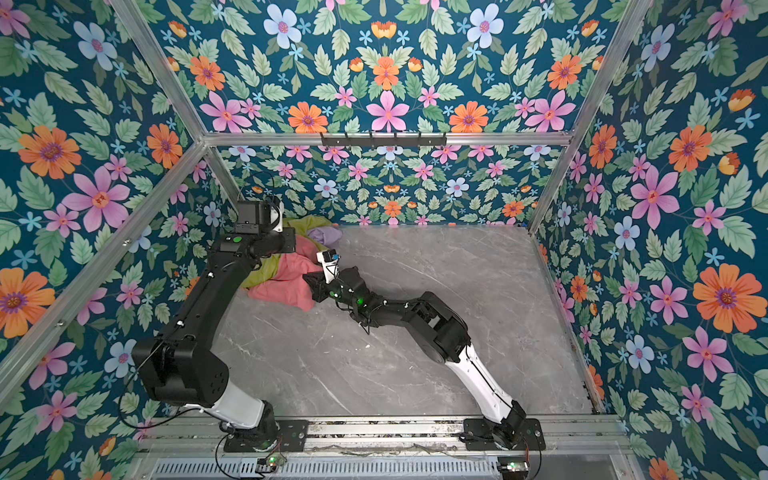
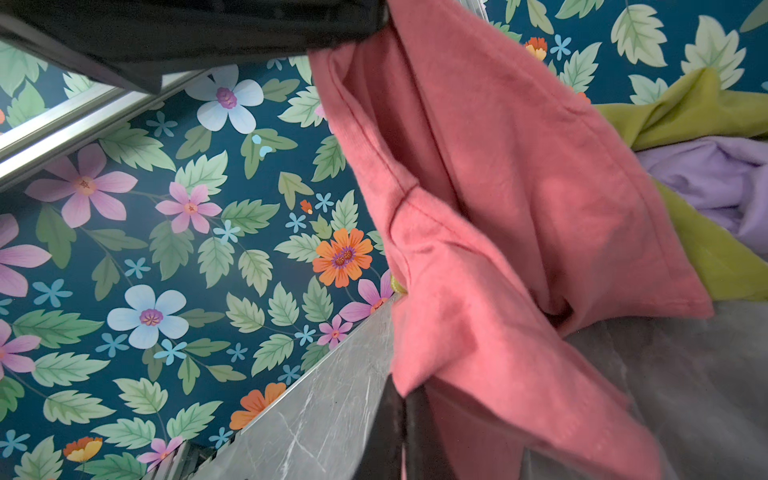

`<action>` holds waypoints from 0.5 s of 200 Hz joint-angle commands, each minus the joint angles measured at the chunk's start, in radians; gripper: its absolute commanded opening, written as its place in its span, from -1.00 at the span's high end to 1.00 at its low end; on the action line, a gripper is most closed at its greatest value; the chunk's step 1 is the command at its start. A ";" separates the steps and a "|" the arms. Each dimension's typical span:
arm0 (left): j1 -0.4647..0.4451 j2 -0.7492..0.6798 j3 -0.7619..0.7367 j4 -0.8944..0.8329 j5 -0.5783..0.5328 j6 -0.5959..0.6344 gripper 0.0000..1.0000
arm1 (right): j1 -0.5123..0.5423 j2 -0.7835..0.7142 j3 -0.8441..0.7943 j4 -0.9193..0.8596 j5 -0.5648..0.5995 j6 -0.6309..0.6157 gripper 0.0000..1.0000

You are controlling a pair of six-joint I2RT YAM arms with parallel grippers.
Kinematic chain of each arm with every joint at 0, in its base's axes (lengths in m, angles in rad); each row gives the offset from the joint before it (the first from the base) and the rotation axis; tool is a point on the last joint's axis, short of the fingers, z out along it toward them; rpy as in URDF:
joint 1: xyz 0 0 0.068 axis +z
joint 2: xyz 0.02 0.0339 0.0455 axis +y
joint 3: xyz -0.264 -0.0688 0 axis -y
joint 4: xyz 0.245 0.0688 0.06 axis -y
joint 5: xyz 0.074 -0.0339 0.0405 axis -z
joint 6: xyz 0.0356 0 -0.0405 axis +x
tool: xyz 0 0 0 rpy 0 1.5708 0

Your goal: Pick out a specific cloth from the pile

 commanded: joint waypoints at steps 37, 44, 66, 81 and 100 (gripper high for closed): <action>0.010 -0.022 0.025 0.044 -0.018 0.001 1.00 | 0.006 0.011 0.049 0.033 0.002 -0.013 1.00; 0.010 -0.024 0.028 0.044 -0.017 -0.001 1.00 | 0.007 0.013 0.057 0.033 0.000 -0.013 1.00; 0.011 -0.039 0.040 0.044 -0.016 -0.005 1.00 | 0.008 0.019 0.069 0.033 0.000 -0.013 1.00; 0.011 -0.050 0.047 0.044 -0.013 -0.009 1.00 | 0.009 0.021 0.074 0.034 0.000 -0.012 1.00; 0.011 -0.068 0.054 0.044 -0.020 -0.009 1.00 | 0.010 0.022 0.076 0.039 0.003 -0.013 1.00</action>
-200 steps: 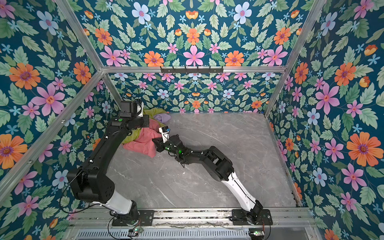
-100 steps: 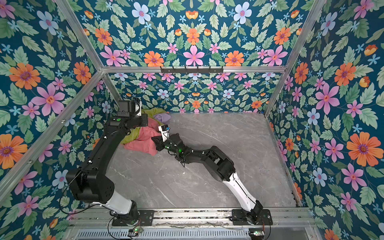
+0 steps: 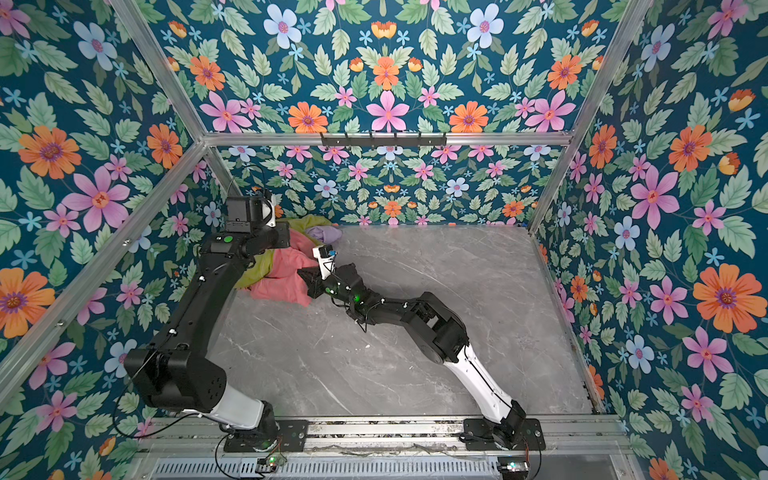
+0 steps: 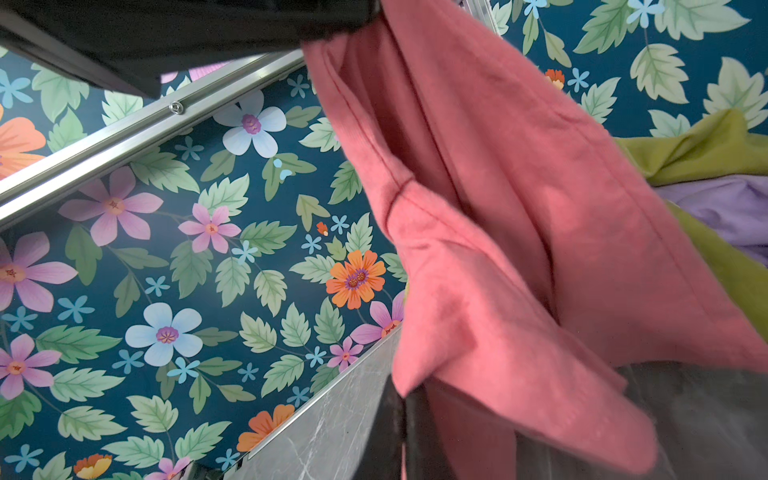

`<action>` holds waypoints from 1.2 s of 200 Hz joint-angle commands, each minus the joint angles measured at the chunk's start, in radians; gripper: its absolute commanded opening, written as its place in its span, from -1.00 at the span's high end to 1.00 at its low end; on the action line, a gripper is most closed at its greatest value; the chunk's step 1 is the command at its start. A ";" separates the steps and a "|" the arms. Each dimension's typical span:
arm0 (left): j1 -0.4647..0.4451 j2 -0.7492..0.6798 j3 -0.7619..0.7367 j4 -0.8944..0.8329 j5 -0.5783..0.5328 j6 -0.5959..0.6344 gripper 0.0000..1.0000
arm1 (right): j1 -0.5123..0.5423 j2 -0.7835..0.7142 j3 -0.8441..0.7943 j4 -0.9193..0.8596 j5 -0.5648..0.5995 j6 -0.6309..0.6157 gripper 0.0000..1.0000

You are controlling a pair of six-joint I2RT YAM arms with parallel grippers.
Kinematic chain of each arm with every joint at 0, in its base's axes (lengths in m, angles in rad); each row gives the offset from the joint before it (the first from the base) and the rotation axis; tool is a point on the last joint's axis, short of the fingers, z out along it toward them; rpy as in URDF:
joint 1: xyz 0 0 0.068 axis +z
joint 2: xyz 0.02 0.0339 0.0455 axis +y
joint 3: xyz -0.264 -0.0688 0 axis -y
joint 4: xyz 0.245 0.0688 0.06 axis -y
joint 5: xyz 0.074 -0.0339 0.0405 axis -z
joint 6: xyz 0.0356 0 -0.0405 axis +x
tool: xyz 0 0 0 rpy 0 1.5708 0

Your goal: Pick out a specific cloth from the pile

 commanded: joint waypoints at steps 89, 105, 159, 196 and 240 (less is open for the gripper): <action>0.002 -0.055 -0.024 0.073 -0.027 0.009 1.00 | 0.015 -0.084 -0.056 0.080 0.000 -0.039 1.00; 0.002 -0.056 -0.020 0.073 -0.029 0.010 1.00 | 0.014 -0.106 -0.078 0.091 0.009 -0.048 1.00; 0.002 -0.066 -0.006 0.072 -0.031 0.016 1.00 | 0.015 -0.158 -0.117 0.112 0.026 -0.082 1.00; 0.002 -0.073 -0.008 0.076 -0.056 0.025 1.00 | 0.024 -0.198 -0.119 0.100 0.016 -0.120 1.00; 0.002 -0.074 0.007 0.083 -0.059 0.024 1.00 | 0.048 -0.231 -0.104 0.075 -0.008 -0.229 1.00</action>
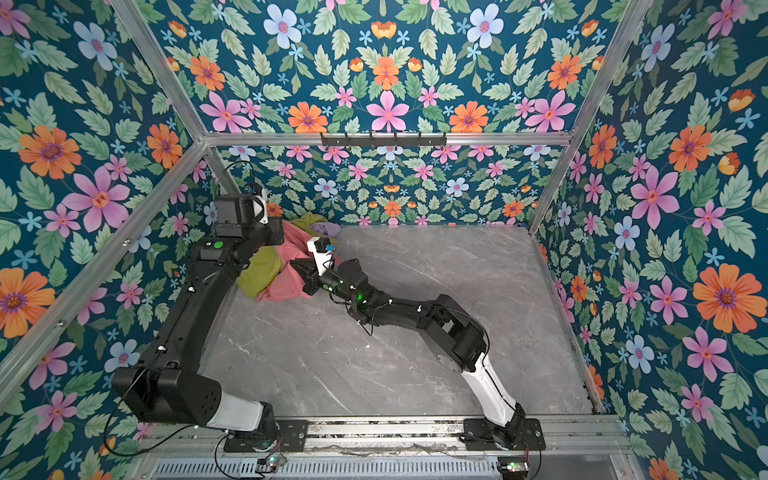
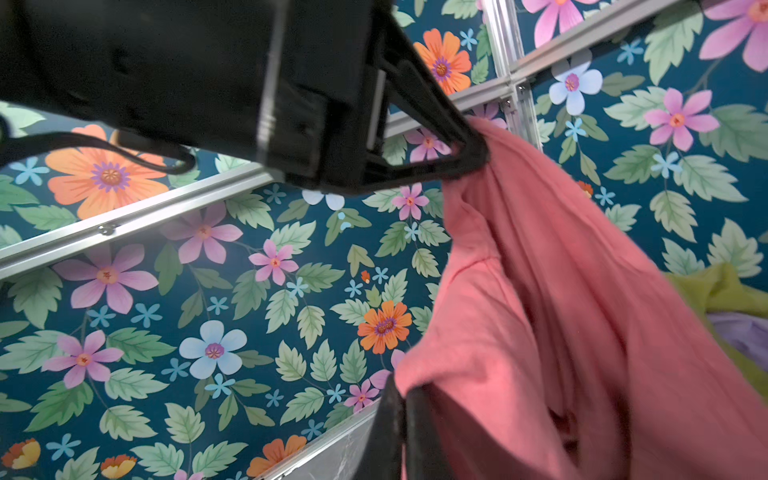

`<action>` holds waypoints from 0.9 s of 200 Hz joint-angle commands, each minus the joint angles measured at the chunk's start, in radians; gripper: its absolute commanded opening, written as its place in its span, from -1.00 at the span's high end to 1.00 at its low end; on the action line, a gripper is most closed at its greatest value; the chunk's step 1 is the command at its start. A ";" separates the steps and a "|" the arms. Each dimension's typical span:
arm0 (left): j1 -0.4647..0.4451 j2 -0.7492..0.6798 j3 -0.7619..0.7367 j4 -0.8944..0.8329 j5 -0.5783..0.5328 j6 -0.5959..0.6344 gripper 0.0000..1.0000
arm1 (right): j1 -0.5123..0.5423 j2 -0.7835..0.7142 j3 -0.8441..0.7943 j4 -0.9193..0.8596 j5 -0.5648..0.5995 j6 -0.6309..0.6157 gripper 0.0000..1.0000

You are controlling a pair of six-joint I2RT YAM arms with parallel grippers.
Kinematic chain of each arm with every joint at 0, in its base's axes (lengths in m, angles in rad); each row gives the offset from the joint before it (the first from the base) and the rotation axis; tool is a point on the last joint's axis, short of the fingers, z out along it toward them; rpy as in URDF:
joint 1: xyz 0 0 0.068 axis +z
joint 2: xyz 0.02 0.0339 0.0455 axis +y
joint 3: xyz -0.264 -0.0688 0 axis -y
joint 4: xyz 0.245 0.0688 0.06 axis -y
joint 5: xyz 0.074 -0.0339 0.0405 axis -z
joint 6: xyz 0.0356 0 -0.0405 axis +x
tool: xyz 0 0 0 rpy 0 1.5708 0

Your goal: Pick out a specific cloth from the pile

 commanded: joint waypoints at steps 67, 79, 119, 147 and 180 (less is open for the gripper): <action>0.002 -0.036 0.097 0.042 -0.030 0.009 1.00 | 0.004 0.002 0.037 0.051 0.006 -0.080 1.00; 0.002 -0.051 0.095 0.054 -0.039 0.007 1.00 | 0.004 0.003 0.042 0.051 0.007 -0.081 1.00; 0.002 -0.084 0.097 0.090 -0.042 -0.012 1.00 | 0.003 0.001 0.050 0.056 0.012 -0.082 1.00; 0.002 -0.097 0.098 0.110 -0.039 -0.026 1.00 | 0.004 -0.001 0.055 0.057 0.014 -0.082 1.00; 0.002 -0.108 0.115 0.122 -0.008 -0.039 1.00 | 0.004 -0.011 0.061 0.065 0.016 -0.083 1.00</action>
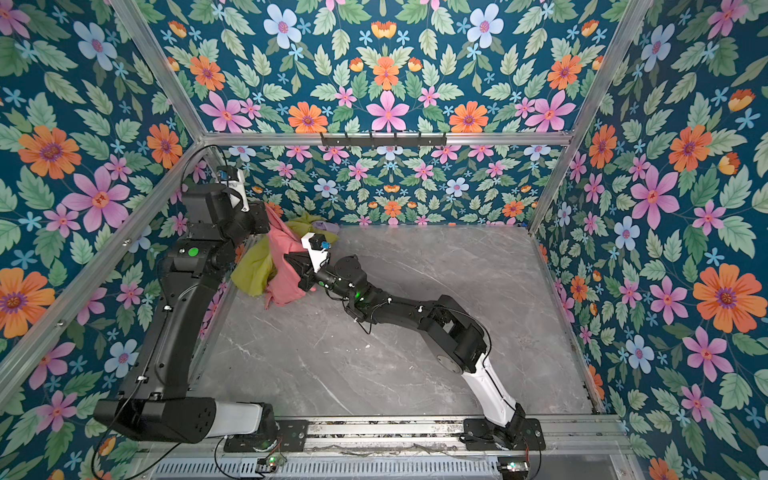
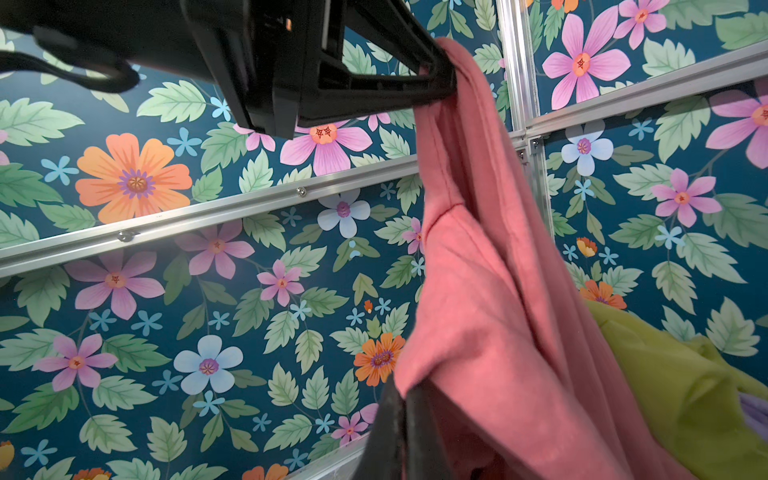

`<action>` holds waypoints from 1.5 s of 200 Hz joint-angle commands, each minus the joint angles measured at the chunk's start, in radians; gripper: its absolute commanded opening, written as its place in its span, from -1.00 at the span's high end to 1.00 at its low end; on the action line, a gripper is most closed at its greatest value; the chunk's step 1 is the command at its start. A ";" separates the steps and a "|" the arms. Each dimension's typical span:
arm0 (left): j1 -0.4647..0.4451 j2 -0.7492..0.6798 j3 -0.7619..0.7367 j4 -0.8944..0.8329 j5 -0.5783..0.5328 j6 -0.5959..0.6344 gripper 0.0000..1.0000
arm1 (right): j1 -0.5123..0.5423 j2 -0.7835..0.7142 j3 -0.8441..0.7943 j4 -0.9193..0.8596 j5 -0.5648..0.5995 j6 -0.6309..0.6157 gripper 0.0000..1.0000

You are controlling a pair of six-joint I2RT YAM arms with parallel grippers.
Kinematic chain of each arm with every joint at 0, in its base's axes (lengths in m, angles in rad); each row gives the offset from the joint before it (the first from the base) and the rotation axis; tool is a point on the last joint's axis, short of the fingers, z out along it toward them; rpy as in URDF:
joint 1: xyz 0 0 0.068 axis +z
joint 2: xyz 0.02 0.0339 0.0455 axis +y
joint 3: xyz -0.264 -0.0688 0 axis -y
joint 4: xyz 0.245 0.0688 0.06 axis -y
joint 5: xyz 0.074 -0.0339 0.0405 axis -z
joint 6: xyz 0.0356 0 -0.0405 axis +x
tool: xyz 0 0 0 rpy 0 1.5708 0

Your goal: Pick out a specific cloth from the pile

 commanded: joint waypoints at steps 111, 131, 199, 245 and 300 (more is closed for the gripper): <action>0.002 -0.026 0.076 0.092 0.051 -0.036 1.00 | 0.002 -0.073 -0.004 0.071 0.009 -0.022 1.00; 0.001 -0.029 0.076 0.091 0.049 -0.031 1.00 | 0.002 -0.088 -0.006 0.071 0.009 -0.027 1.00; 0.000 -0.036 0.070 0.086 0.068 -0.038 1.00 | 0.002 -0.115 -0.012 0.061 0.009 -0.055 1.00; 0.000 -0.045 0.072 0.060 0.122 -0.033 1.00 | 0.002 -0.146 -0.035 0.060 0.010 -0.075 1.00; 0.000 -0.088 0.013 0.048 0.154 -0.042 1.00 | 0.002 -0.175 -0.056 -0.002 0.030 -0.122 1.00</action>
